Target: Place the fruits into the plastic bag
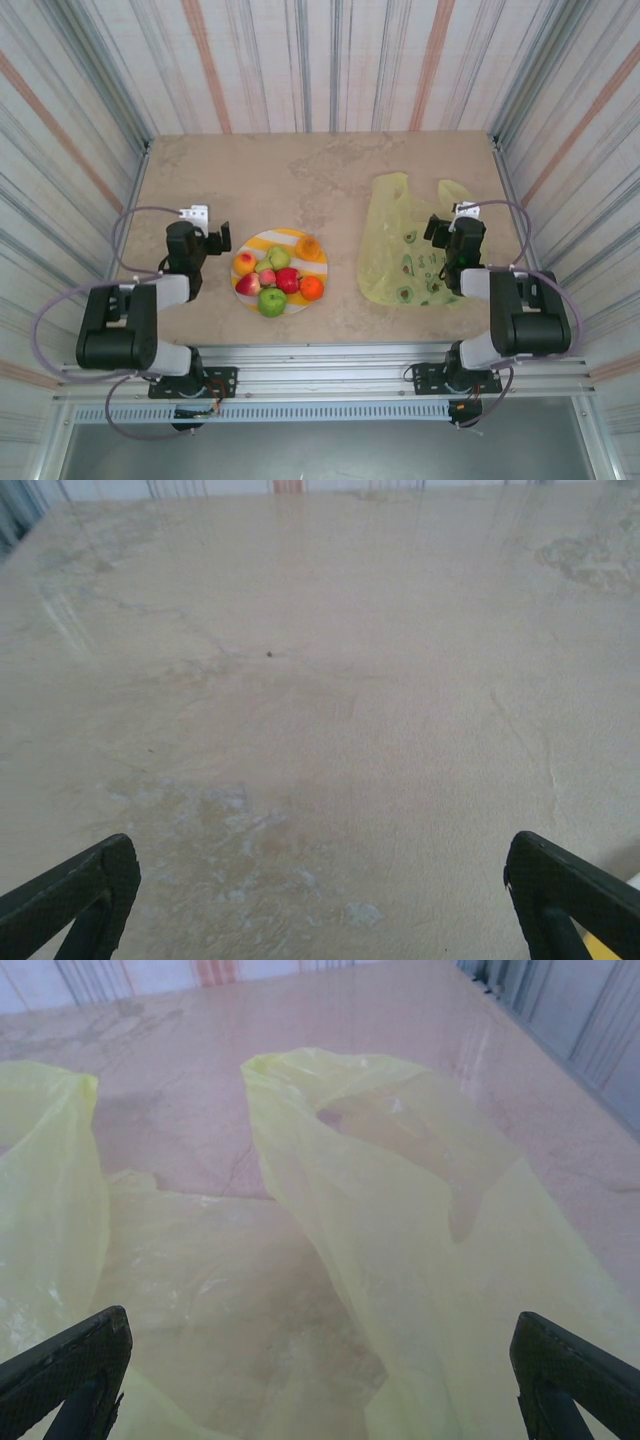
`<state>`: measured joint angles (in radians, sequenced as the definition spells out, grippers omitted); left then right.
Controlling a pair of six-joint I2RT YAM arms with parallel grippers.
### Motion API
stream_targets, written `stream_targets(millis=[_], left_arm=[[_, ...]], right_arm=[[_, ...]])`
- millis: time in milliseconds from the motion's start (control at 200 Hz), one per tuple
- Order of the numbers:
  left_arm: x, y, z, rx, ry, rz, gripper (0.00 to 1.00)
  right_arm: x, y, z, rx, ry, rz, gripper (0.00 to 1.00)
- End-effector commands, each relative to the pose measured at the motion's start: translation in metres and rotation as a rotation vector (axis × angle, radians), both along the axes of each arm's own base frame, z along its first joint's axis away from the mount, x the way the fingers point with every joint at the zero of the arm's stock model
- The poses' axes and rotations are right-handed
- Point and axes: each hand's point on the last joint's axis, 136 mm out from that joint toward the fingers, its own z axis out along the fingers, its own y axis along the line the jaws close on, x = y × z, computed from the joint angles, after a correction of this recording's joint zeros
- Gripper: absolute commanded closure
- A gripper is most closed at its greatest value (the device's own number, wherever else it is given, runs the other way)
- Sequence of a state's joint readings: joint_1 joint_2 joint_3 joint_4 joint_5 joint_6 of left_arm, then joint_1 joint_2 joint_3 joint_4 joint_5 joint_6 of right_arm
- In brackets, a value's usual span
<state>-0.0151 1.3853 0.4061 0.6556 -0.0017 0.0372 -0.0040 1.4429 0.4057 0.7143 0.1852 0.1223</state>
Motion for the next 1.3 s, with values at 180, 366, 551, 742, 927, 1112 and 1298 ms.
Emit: stream_targets(millis=[180,366,551,742,927,1112,1298], left_arm=[[-0.017,0.041,0.058,-0.136,-0.047,0.308,0.01],[-0.026,0.040,0.092,-0.304,0.043,0.390,0.01],[-0.027,0.000,0.127,-0.473,0.036,0.206,0.01],[-0.039,-0.033,0.160,-0.516,0.010,0.072,0.01],[-0.048,-0.085,0.184,-0.473,0.041,-0.133,0.01],[-0.055,-0.136,0.194,-0.380,0.092,-0.281,0.01],[-0.053,-0.160,0.187,-0.358,0.120,-0.322,0.01]], right_arm=[[-0.015,-0.033,0.075,0.103,-0.127,-0.169,0.01],[-0.029,-0.034,0.130,0.181,-0.201,-0.187,0.01],[-0.028,-0.009,0.143,0.226,-0.146,-0.109,0.01],[-0.026,0.019,0.154,0.223,-0.121,-0.034,0.01],[-0.019,0.035,0.156,0.179,-0.057,-0.009,0.00],[-0.006,0.043,0.138,0.175,0.090,0.004,0.01],[0.010,0.114,0.095,0.272,0.262,0.191,0.04]])
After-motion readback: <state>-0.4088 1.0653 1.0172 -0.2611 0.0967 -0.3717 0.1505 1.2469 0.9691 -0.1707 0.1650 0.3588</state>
